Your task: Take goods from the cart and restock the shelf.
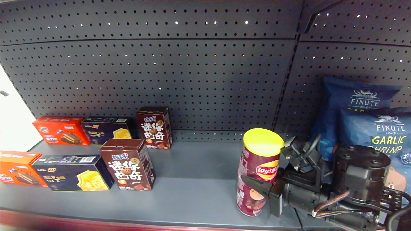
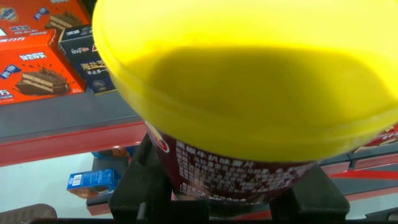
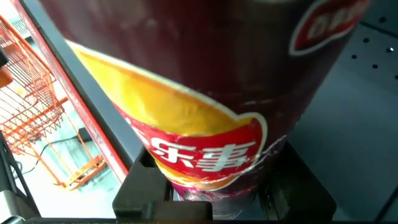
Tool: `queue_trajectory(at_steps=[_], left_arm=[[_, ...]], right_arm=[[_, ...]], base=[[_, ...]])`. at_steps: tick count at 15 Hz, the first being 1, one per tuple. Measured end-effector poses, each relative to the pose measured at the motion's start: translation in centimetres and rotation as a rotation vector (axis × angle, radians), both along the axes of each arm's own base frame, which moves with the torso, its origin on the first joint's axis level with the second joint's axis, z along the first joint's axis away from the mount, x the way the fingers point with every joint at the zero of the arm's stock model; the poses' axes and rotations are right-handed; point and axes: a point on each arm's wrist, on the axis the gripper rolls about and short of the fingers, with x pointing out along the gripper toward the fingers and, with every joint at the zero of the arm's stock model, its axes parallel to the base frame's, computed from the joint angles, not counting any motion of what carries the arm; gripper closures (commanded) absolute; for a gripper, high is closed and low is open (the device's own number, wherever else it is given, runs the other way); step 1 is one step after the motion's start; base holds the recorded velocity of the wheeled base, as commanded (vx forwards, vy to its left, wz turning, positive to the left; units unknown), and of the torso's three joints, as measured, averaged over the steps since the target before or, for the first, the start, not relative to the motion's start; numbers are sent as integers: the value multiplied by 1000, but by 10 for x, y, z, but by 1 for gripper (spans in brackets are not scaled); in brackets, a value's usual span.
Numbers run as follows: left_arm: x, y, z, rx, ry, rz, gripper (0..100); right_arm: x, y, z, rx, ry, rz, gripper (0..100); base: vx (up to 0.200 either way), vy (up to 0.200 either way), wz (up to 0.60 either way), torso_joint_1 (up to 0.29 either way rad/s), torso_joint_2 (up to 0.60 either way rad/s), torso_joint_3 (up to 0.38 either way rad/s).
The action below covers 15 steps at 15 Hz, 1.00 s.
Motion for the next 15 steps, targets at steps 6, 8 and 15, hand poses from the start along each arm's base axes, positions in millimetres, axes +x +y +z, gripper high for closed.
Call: queue_trajectory(at_steps=[6,8,15], left_arm=[[0,0,0,-1,1,0,100],[0,0,0,-1,0,-1,100],[-1,0,-1,-1,1,-1,100]], right_arm=[[10,13,-1,-2,-5,7,100],[11,14,-3,-5,-2,7,100],[9,16,-7,-6,-1,19,0]], base=[[0,0,0,0,0,0],[0,0,0,0,0,0],[0,0,0,0,0,0]])
